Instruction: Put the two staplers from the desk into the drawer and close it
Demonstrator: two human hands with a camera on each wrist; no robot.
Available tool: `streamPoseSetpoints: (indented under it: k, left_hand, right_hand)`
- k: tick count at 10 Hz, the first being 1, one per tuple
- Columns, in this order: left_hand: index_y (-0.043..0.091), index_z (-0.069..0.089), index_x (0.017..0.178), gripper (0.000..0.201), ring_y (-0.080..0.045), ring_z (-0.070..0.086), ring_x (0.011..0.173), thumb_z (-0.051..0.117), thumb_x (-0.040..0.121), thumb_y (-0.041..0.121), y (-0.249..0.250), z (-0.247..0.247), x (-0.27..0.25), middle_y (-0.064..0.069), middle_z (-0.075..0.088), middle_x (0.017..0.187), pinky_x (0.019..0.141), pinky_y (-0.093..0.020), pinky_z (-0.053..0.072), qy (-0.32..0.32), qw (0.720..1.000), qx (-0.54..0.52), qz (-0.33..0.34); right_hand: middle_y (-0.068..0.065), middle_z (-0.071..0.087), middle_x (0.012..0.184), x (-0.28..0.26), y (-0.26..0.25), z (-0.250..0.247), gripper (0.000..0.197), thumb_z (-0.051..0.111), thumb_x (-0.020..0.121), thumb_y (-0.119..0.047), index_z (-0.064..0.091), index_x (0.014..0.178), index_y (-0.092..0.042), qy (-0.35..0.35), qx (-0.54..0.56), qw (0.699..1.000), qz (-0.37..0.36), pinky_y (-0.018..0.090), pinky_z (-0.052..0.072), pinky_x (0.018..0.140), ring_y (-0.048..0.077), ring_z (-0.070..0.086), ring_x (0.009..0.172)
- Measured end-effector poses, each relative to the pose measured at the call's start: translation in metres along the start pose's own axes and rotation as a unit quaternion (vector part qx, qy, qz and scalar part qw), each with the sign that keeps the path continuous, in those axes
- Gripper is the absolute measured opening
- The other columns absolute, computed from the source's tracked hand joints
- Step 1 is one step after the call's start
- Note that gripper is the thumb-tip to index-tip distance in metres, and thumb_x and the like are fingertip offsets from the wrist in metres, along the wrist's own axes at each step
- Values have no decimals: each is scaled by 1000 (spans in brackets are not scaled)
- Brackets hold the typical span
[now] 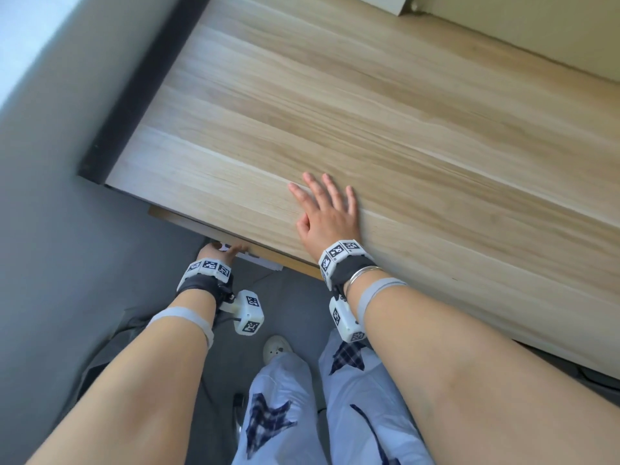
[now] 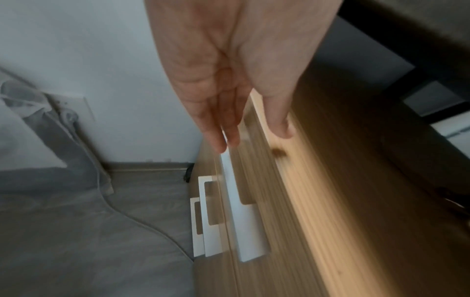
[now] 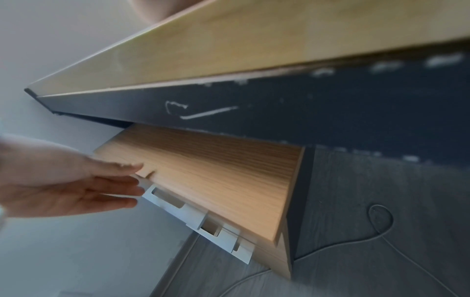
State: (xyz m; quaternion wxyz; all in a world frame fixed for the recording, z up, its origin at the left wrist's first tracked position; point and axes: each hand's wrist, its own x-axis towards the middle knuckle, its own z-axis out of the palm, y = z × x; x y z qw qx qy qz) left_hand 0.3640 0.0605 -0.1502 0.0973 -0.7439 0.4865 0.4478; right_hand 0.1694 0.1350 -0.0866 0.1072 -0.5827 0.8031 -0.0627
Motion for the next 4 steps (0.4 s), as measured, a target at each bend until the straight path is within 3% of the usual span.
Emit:
streamPoseSetpoints:
  k: [1,2,3,4]
  left_hand:
    - [4,60,121,43,-32,60,114,61,86,30,7,-16,-27,-17,63,124,93,-34,46,7,993,102,63]
    - [15,65,98,16,-25,61,94,58,87,23,17,-26,-61,-9,64,100,79,-26,44,-71,959,245,126]
    - [7,72,102,28,-18,67,76,59,85,25,36,-36,-88,-5,74,86,75,-25,54,-154,927,295,173]
    - [4,71,104,29,-20,68,82,59,86,24,68,-35,-112,-10,74,94,90,-33,57,-198,913,287,211]
  right_hand:
    - [-13,25,158,0,0,-3,61,43,87,-25,32,144,-42,-25,7,1000,1,51,5,118,18,17,149]
    - [-14,18,160,1,0,-8,62,42,88,-24,27,145,-43,-66,16,998,4,51,3,119,16,12,150]
    - [-15,18,160,7,4,-19,58,42,90,-23,31,144,-41,-106,36,994,-5,49,6,119,14,13,149]
    - [-6,47,147,16,13,-44,41,42,93,-17,55,130,-30,-133,139,981,16,36,35,107,16,49,128]
